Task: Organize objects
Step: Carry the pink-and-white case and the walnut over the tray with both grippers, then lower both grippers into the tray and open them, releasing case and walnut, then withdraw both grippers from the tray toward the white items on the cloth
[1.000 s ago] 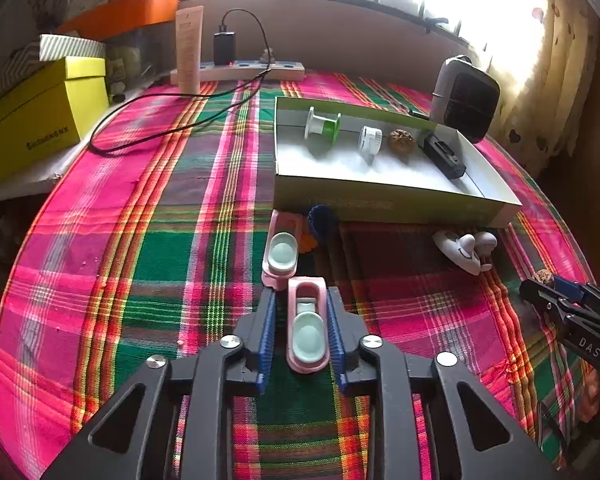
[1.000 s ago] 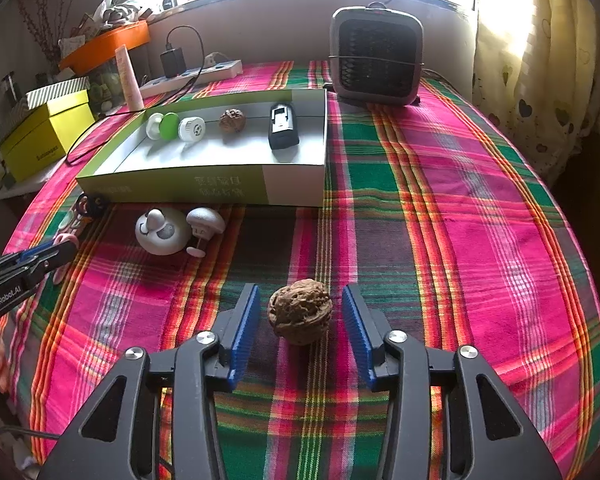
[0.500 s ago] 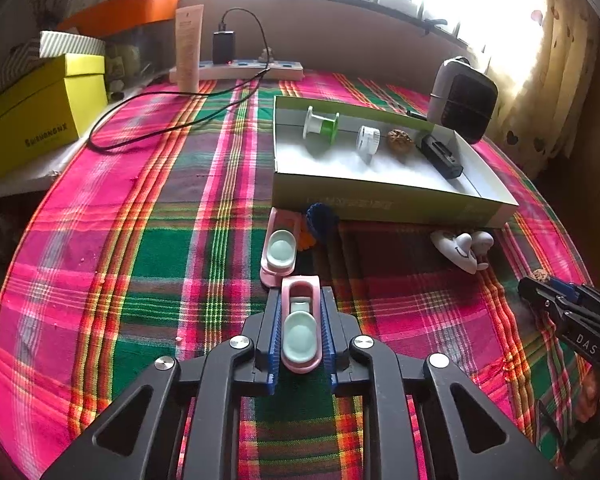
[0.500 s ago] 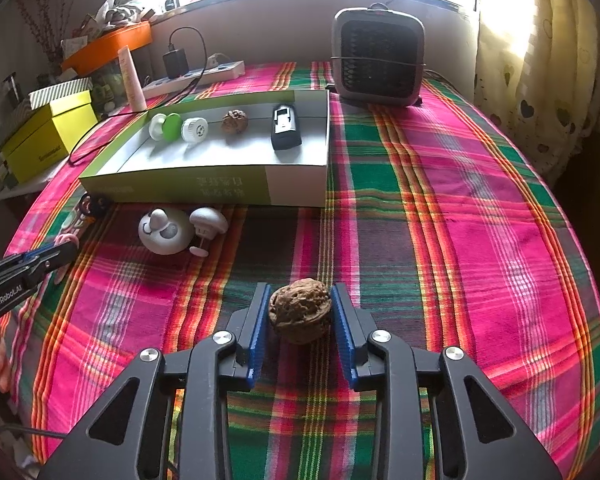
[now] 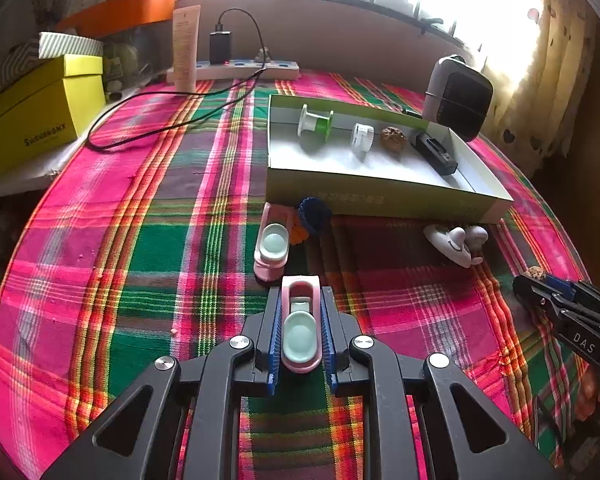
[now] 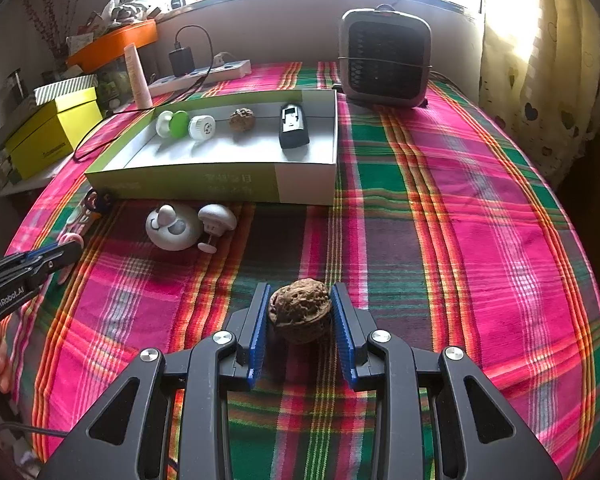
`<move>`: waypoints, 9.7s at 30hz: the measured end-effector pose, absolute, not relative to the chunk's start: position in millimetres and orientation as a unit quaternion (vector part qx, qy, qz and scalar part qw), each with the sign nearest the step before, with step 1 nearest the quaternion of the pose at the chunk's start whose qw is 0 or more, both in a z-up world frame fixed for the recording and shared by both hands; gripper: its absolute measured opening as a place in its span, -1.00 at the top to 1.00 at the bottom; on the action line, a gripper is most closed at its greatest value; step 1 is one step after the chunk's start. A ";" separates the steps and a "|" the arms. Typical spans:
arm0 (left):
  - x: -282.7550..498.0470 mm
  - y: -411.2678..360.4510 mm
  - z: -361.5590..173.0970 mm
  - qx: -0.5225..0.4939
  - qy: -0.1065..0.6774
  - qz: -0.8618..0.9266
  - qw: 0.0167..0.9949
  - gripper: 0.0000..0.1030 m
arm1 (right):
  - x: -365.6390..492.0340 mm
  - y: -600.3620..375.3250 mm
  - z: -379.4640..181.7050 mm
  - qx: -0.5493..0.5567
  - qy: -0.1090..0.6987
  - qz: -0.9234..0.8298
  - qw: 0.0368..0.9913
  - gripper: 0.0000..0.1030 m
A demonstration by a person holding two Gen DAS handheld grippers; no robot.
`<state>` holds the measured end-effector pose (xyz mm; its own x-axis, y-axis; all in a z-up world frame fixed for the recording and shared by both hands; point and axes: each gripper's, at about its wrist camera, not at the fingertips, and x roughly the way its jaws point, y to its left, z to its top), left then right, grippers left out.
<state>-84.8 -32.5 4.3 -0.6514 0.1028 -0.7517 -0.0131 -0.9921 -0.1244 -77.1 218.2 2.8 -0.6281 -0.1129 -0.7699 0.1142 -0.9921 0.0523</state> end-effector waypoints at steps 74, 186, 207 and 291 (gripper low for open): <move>-93.6 -7.1 35.0 -0.390 -0.037 0.918 0.071 0.69 | -92.2 181.6 38.2 0.384 0.019 -0.914 0.131 0.38; -227.0 -28.5 20.8 -0.409 -0.017 0.910 0.071 0.68 | -208.4 107.9 5.8 0.433 0.056 -0.885 0.163 0.38; -222.5 -26.3 22.7 -0.408 -0.015 0.910 0.072 0.45 | -204.4 109.6 7.0 0.434 0.050 -0.886 0.157 0.38; -121.8 -1.8 19.3 -0.379 0.059 0.921 0.059 0.58 | -99.4 173.8 23.3 0.372 -0.017 -0.920 0.119 0.21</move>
<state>-121.8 -1.8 19.3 -0.7051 0.0636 -0.7063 -0.1532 -0.9861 0.0642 -99.4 173.8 23.3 -0.6952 -0.2319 -0.6804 0.2070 -0.9710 0.1195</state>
